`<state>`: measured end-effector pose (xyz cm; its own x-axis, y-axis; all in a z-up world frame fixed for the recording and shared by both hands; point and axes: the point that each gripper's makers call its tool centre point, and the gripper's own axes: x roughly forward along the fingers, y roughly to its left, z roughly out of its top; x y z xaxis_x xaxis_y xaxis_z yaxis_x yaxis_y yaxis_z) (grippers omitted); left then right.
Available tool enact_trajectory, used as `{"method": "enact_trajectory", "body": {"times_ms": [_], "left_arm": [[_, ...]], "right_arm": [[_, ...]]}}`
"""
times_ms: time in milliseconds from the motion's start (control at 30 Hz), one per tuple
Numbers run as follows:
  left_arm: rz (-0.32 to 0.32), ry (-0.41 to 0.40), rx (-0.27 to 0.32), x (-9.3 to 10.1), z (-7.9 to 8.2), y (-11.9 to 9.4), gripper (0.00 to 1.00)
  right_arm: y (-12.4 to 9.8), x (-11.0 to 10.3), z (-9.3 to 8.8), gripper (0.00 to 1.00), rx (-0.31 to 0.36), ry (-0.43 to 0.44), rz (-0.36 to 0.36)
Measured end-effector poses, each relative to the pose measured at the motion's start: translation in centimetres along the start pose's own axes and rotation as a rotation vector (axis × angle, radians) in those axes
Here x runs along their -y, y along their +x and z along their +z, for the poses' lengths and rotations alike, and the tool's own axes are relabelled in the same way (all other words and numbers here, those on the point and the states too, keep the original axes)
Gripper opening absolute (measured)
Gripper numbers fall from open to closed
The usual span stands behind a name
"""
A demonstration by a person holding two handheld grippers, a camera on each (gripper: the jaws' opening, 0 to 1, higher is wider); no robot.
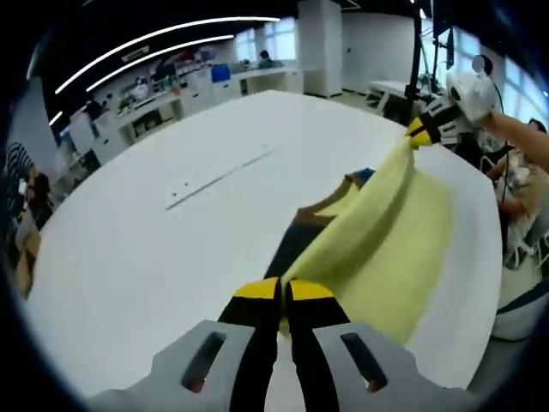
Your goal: Fold the garment on the visible template until the final outline fits inside the template.
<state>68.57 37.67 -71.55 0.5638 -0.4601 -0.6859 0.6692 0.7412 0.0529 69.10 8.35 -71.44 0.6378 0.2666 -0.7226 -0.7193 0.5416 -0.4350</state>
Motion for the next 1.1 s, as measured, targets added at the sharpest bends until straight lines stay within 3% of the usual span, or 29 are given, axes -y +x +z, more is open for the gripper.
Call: {"method": "enact_trajectory", "body": {"times_ms": [167, 567, 800, 1000, 1100], "left_arm": [[0.005, 0.039, -0.042, -0.6, -0.7, 2.0, 0.01], [0.004, 0.09, -0.078, -1.7, -2.0, 4.5, 0.02], [0.007, 0.108, -0.083, -2.0, -2.5, 4.6, 0.07], [-0.003, 0.123, -0.048, -1.6, -2.4, 3.8, 0.17], [0.024, 0.223, -0.047, -1.9, -2.5, 3.4, 0.19]], "right_arm": [[1.9, -0.2, -0.8, 0.0, -0.025, -0.009, 0.038], [4.5, -0.4, -2.8, 0.05, -0.042, 0.089, 0.096], [4.7, -0.7, -2.9, 0.12, -0.02, 0.117, 0.12], [4.2, -1.2, -3.1, 0.23, 0.007, 0.158, 0.114], [3.8, -1.0, -3.1, 0.26, 0.018, 0.145, 0.088]]}}
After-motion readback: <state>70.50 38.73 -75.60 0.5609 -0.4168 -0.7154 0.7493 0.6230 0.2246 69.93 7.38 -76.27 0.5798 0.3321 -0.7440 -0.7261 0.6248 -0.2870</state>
